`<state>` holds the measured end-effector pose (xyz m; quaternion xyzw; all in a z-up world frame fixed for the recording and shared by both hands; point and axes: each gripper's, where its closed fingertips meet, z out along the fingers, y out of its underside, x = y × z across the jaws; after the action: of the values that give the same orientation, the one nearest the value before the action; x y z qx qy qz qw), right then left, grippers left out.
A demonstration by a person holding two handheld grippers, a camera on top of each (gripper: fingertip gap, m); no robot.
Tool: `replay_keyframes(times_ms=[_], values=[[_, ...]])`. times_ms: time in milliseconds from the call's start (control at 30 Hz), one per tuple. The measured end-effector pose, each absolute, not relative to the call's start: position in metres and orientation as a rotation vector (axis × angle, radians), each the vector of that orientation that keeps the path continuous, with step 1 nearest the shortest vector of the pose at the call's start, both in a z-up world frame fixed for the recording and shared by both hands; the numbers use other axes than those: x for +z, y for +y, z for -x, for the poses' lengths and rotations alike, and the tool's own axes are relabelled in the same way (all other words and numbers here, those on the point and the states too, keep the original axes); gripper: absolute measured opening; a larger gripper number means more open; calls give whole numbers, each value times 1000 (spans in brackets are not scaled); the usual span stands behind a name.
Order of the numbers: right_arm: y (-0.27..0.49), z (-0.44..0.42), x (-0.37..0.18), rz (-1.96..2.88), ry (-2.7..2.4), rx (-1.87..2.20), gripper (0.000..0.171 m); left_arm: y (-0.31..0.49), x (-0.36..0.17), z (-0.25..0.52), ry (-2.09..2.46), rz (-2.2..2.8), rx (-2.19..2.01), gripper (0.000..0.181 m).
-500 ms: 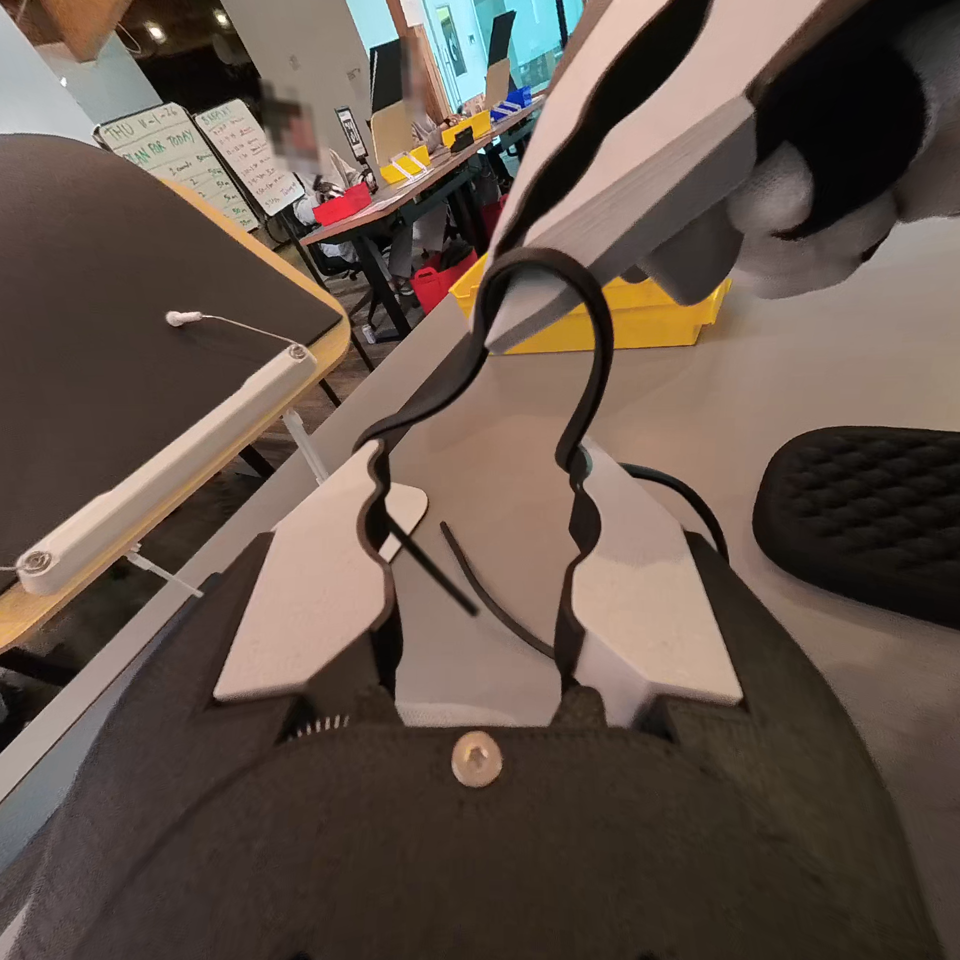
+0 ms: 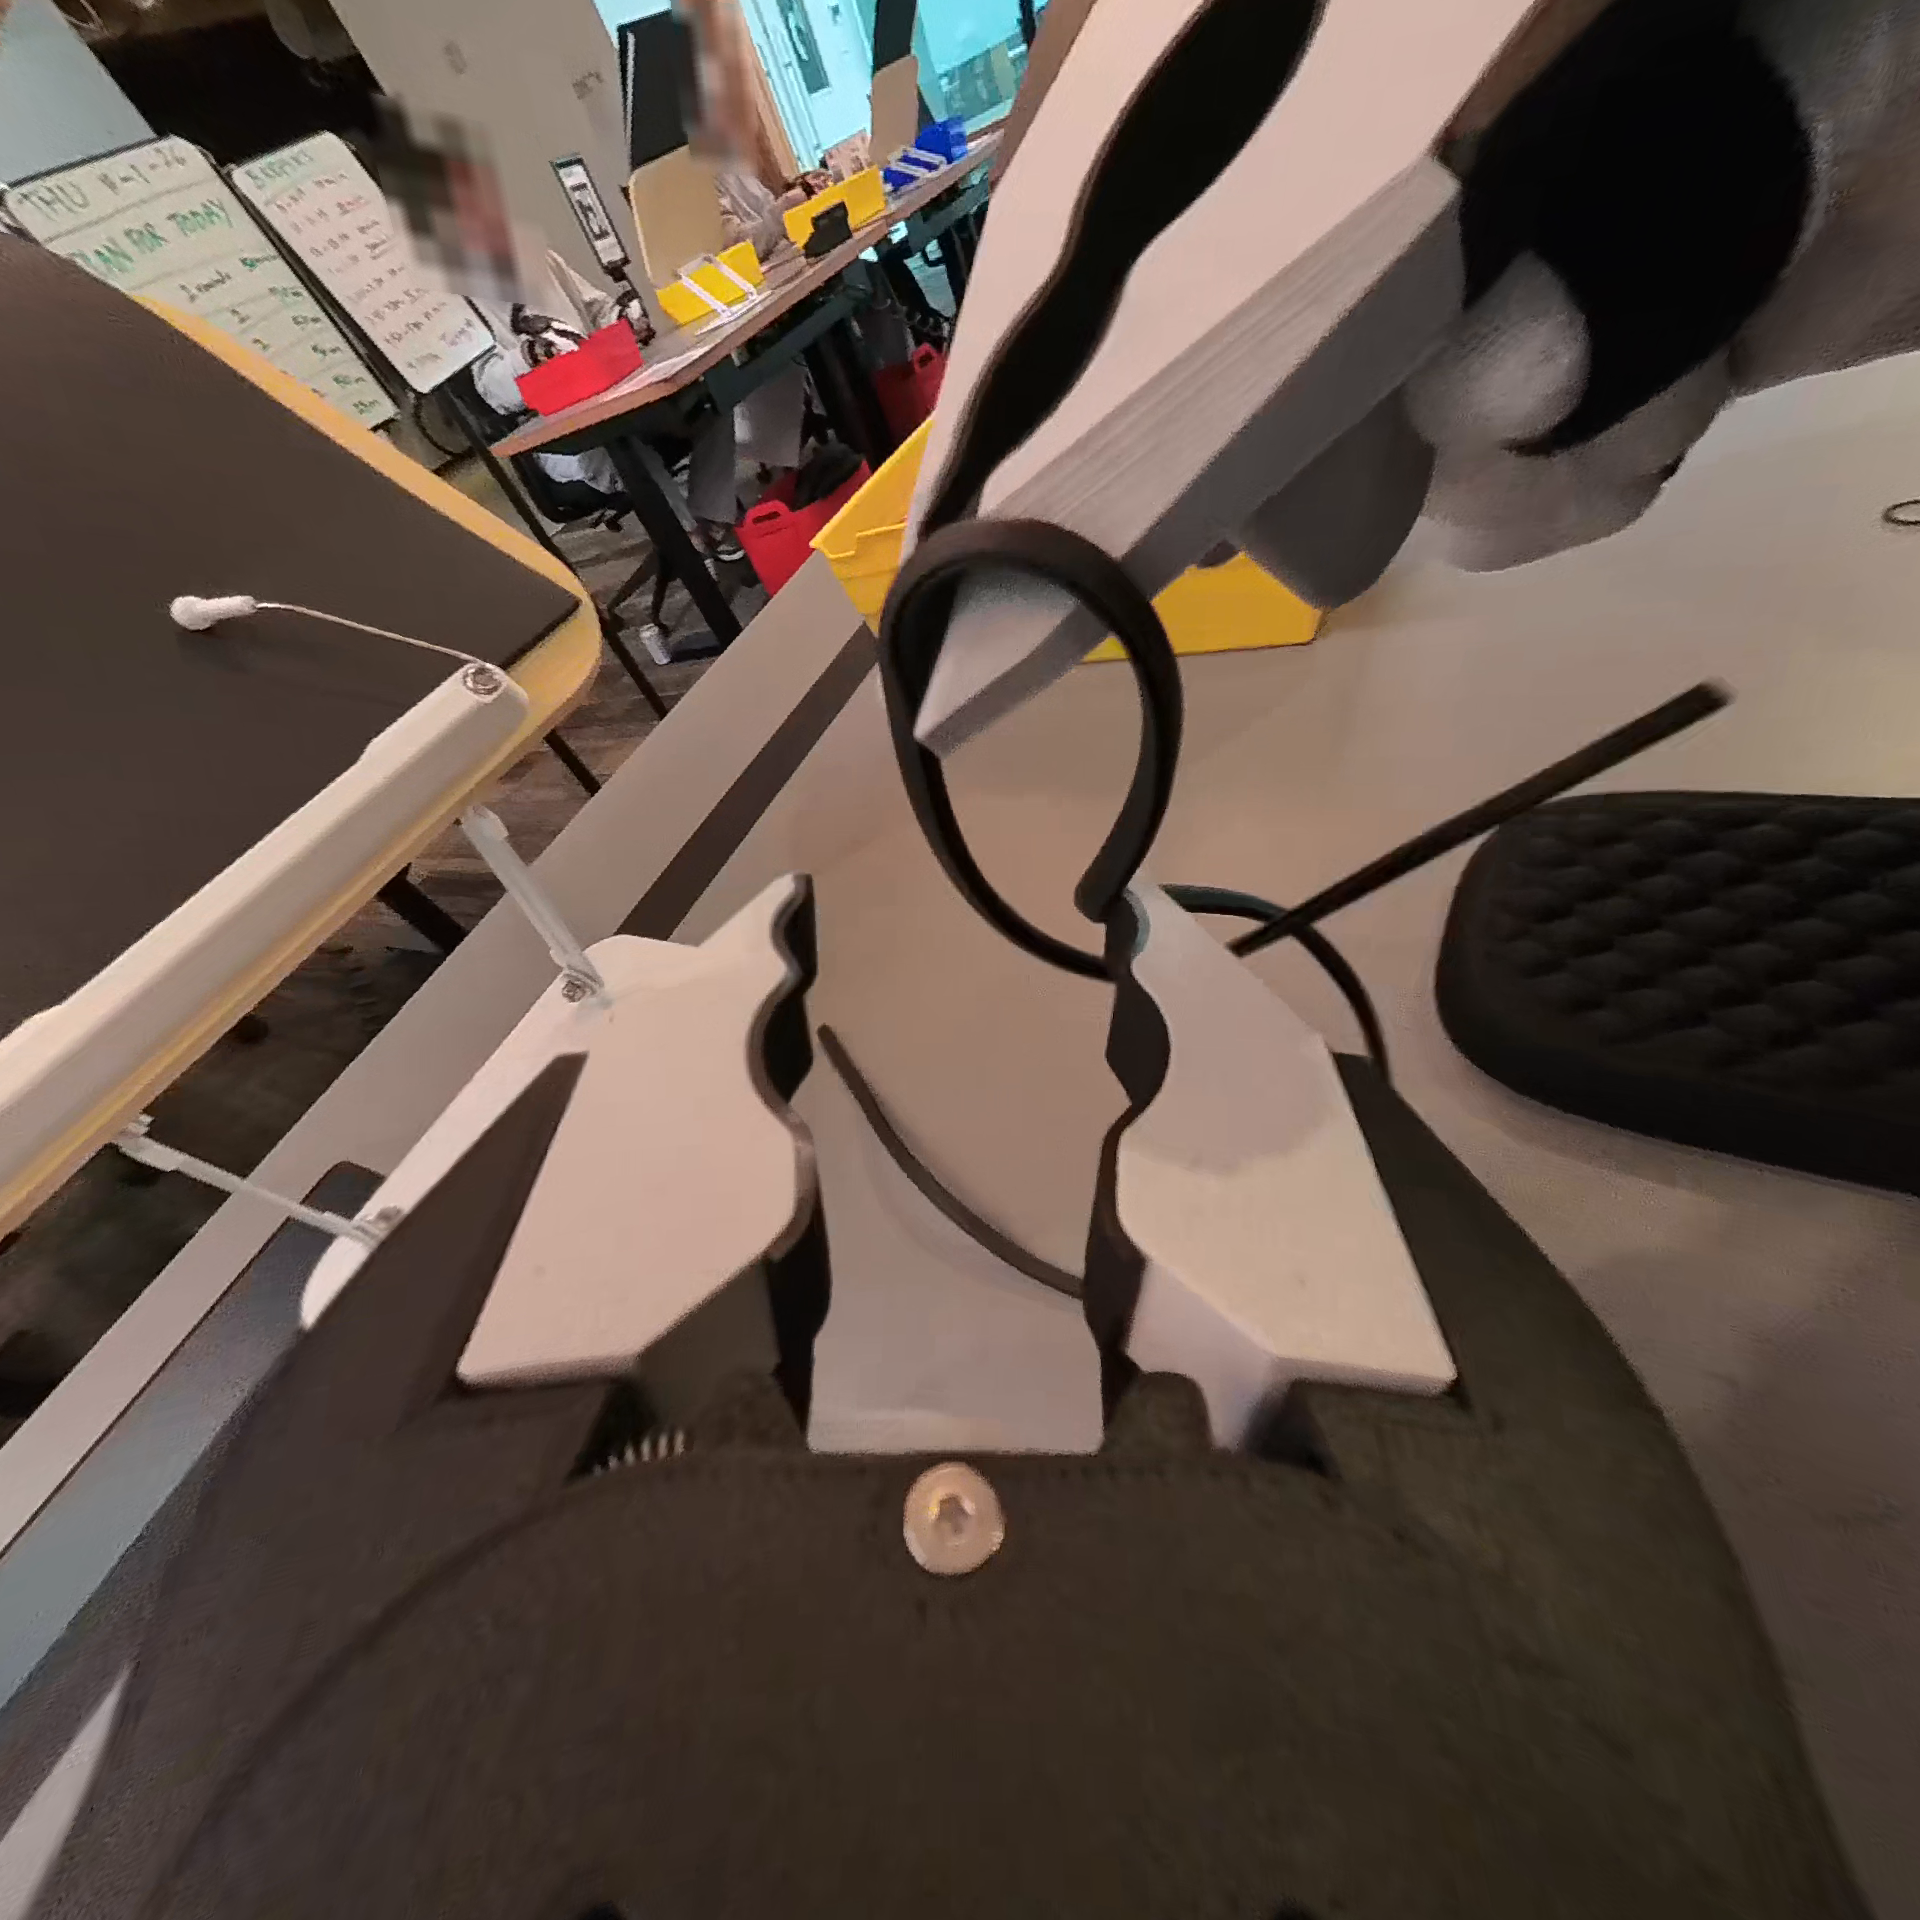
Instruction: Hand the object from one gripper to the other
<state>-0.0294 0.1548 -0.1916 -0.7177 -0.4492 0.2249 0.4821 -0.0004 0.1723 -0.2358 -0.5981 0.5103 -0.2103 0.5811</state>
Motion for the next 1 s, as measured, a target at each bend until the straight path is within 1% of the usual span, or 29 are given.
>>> replay_keyframes(times_ms=[67, 100, 133, 333, 633, 700, 733, 833, 933, 1000], values=[[156, 28, -187, 1737, -1072, 565, 1, 169, -236, -1, 1199, 1400, -524, 42], [156, 28, -186, 1735, -1067, 570, 2, 168, -236, -1, 1202, 1399, -537, 31], [156, 27, -185, 1732, -1062, 570, 2, 168, -236, -1, 1197, 1398, -543, 25], [156, 26, -185, 1727, -1056, 571, 2, 168, -239, -2, 1202, 1399, -544, 4], [157, 29, -176, 1704, -1023, 585, 2, 167, -230, 1, 1174, 1410, -621, 2], [160, 29, -172, 1703, -1000, 577, 23, 169, -227, 5, 1160, 1427, -665, 2], [161, 28, -170, 1704, -994, 568, 29, 171, -225, 8, 1140, 1436, -693, 2], [161, 22, -165, 1696, -984, 565, 37, 179, -217, 17, 1068, 1469, -815, 2], [161, 14, -171, 1726, -944, 597, 39, 192, -206, 33, 980, 1490, -910, 2], [158, 13, -184, 1766, -943, 622, 48, 198, -195, 45, 930, 1482, -943, 2]])
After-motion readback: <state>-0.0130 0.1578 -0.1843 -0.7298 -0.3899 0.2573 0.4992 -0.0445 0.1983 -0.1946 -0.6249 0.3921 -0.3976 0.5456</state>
